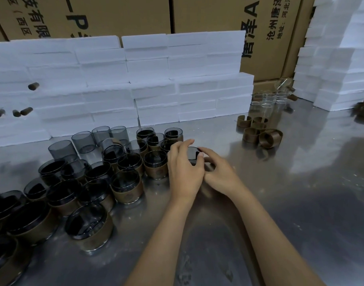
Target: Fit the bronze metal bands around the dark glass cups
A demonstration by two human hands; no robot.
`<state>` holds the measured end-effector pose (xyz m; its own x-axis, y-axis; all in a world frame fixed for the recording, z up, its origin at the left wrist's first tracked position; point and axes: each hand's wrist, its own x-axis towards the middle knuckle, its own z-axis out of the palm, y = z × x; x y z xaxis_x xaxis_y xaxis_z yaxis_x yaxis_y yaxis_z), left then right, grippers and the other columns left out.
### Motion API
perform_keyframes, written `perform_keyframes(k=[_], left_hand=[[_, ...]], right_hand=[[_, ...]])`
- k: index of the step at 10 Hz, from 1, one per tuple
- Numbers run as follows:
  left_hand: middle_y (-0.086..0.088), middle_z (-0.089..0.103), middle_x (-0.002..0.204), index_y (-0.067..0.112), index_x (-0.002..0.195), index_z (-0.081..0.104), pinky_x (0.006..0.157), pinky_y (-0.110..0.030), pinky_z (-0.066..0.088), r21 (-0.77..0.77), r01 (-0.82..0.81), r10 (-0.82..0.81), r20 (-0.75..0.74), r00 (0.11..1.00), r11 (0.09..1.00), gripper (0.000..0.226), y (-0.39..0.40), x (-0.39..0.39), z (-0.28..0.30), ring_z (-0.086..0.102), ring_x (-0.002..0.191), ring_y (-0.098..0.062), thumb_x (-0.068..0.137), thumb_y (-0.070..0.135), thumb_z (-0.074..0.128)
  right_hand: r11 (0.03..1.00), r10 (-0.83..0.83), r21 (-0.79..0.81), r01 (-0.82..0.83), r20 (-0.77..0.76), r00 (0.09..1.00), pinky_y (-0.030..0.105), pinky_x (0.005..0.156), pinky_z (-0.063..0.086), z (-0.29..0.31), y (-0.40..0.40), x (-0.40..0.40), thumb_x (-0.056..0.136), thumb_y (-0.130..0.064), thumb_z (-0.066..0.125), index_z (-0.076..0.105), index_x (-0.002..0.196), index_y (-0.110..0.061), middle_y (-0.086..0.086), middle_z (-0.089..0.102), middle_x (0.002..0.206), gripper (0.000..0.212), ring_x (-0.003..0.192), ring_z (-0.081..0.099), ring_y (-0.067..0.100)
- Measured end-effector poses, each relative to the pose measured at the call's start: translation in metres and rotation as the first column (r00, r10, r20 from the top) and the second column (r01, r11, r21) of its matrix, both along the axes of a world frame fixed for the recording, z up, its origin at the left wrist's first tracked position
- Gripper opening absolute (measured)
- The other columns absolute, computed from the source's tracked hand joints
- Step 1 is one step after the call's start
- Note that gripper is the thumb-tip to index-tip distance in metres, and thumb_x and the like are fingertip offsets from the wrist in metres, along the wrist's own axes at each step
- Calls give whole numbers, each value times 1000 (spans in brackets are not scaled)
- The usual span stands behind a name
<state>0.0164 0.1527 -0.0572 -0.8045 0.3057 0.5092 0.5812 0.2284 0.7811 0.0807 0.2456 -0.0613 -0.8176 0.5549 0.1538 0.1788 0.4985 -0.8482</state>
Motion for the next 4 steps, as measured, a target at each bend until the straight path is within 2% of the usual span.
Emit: perform_keyframes(k=[1,2,3,4], left_hand=[[-1,52,130,16,127,65,109,-35,39,-31,-58,56,-66,996,998,34,-1,1,0,45,129,-19,93,18,70],[-1,53,130,16,125,65,108,-34,35,-78,-109,95,-159,983,991,32,-1,4,-1,46,130,-20,94,20,69],[-1,54,128,16,123,66,106,-34,35,-80,-115,100,-175,979,990,27,-4,4,0,46,128,-20,96,21,67],[1,55,124,17,120,66,100,-32,35,-38,-132,122,-206,971,990,22,-9,14,1,48,120,-18,99,21,61]], right_hand=[[991,-5,133,-6,83,996,30,103,24,1,-1,0,93,-25,62,38,154,-40,-8,65,131,67,133,50,17],[984,0,179,-24,129,992,36,113,25,2,-1,2,93,-24,61,26,160,-31,-6,60,141,76,139,45,20],[988,-1,153,-15,100,995,36,114,28,-2,-1,0,91,-21,65,29,158,-28,-3,59,143,76,139,45,20],[992,-111,-64,108,-39,993,31,106,42,-5,-4,3,94,-12,68,46,147,-19,4,68,125,58,126,58,23]])
